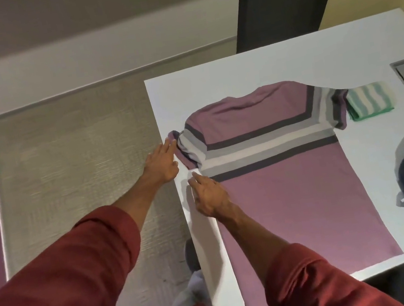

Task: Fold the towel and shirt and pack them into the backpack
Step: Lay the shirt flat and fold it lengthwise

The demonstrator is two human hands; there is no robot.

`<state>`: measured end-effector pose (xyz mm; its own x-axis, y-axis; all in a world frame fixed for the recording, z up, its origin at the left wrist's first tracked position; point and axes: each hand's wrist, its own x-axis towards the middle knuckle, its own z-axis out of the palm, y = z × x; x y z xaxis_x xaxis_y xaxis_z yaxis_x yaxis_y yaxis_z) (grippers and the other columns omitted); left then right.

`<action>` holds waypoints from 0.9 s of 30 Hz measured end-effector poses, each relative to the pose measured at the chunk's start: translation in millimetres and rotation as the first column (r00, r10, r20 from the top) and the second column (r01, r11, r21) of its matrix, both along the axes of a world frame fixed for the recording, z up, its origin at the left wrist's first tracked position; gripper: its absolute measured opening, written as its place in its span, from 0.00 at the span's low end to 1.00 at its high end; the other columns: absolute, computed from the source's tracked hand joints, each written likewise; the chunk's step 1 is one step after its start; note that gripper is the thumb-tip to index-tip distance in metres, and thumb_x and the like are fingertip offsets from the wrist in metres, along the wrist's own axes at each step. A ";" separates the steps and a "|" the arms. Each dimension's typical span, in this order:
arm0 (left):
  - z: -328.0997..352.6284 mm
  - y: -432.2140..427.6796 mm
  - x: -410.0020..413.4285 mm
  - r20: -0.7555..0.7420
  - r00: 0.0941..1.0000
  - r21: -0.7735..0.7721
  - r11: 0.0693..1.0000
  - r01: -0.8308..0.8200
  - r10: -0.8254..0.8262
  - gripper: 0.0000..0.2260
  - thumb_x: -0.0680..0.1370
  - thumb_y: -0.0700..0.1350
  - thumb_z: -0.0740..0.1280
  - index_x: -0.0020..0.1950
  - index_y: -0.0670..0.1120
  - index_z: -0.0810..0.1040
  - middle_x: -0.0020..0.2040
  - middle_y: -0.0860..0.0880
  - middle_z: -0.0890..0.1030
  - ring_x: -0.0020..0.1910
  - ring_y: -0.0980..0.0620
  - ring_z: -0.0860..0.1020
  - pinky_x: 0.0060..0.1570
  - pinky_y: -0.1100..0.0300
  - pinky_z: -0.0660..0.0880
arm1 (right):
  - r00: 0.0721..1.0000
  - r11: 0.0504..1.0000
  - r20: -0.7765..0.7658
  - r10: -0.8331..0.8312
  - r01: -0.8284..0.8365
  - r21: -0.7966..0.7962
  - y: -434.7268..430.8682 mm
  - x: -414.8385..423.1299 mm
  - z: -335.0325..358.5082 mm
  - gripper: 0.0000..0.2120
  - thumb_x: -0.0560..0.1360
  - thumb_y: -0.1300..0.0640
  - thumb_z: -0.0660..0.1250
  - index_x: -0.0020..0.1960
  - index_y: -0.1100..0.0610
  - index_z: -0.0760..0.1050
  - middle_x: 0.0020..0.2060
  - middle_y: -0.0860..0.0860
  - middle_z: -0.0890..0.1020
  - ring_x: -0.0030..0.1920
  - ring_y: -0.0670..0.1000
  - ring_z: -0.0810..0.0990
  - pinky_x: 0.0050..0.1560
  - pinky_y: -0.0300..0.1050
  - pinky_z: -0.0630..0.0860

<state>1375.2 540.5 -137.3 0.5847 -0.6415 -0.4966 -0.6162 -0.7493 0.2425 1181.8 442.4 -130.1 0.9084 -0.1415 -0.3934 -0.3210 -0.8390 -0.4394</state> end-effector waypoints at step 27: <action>-23.7 -4.6 58.4 0.217 0.946 -0.128 0.968 -0.215 0.239 0.21 0.80 0.42 0.70 0.72 0.39 0.74 0.67 0.37 0.78 0.66 0.37 0.75 0.64 0.40 0.73 | 0.939 0.991 0.336 -0.076 0.109 -0.081 19.9 47.8 -31.6 0.13 0.82 0.55 0.64 0.66 0.54 0.78 0.54 0.51 0.81 0.51 0.54 0.80 0.51 0.54 0.79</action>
